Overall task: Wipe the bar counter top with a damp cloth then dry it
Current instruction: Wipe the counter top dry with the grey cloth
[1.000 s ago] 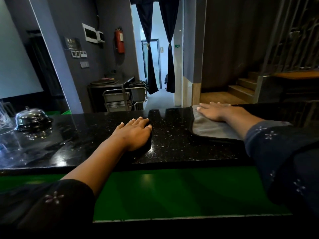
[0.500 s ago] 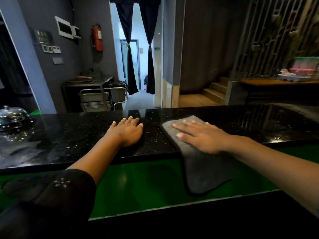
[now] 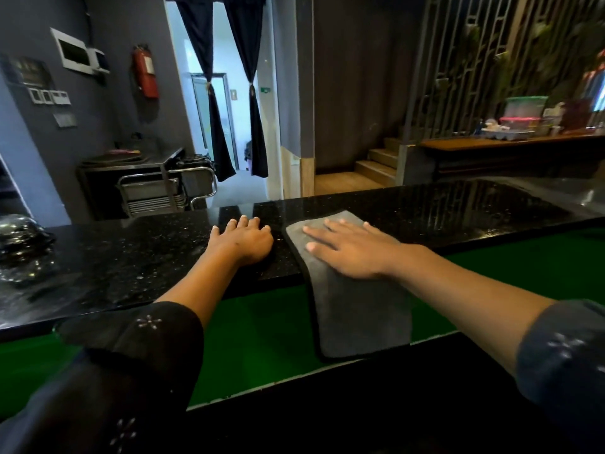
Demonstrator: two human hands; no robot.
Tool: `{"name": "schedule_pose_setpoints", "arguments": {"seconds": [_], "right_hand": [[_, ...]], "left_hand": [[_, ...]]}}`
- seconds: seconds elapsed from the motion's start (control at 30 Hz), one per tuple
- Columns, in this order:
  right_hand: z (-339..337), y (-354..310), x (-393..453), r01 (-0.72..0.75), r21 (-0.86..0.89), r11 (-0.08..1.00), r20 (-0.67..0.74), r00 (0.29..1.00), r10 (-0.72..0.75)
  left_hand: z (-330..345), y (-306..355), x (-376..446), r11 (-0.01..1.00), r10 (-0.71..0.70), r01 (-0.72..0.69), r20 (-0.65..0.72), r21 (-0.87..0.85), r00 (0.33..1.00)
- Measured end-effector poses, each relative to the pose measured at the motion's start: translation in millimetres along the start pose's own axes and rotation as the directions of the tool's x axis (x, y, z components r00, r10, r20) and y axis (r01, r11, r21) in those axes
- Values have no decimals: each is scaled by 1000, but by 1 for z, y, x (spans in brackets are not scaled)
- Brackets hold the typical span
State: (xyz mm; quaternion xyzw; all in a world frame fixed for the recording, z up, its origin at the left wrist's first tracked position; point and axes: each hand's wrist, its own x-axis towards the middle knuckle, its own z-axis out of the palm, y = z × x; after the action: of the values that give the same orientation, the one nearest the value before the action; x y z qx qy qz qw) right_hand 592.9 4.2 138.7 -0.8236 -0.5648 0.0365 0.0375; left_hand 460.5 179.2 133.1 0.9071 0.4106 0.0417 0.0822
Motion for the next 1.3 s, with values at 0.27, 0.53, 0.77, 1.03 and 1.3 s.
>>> {"name": "schedule_pose_setpoints", "arguments": {"seconds": [0.27, 0.53, 0.77, 1.03, 1.3], "right_hand": [[-12, 67, 7, -307, 2, 952, 12, 952, 307], [0, -28, 22, -81, 11, 997, 7, 997, 81], [7, -32, -38, 113, 6, 994, 16, 993, -113], [-5, -86, 58, -74, 56, 996, 31, 997, 72], [12, -137, 39, 238, 43, 970, 53, 969, -240]], "left_hand": [[3, 4, -2, 1000, -6, 6, -17, 17, 1000], [-2, 3, -3, 999, -7, 7, -2, -41, 1000], [-31, -41, -42, 971, 96, -130, -172, -198, 980], [-38, -164, -105, 985, -170, 172, -97, 10, 981], [-31, -168, -105, 986, -159, 162, -70, 38, 985]]}}
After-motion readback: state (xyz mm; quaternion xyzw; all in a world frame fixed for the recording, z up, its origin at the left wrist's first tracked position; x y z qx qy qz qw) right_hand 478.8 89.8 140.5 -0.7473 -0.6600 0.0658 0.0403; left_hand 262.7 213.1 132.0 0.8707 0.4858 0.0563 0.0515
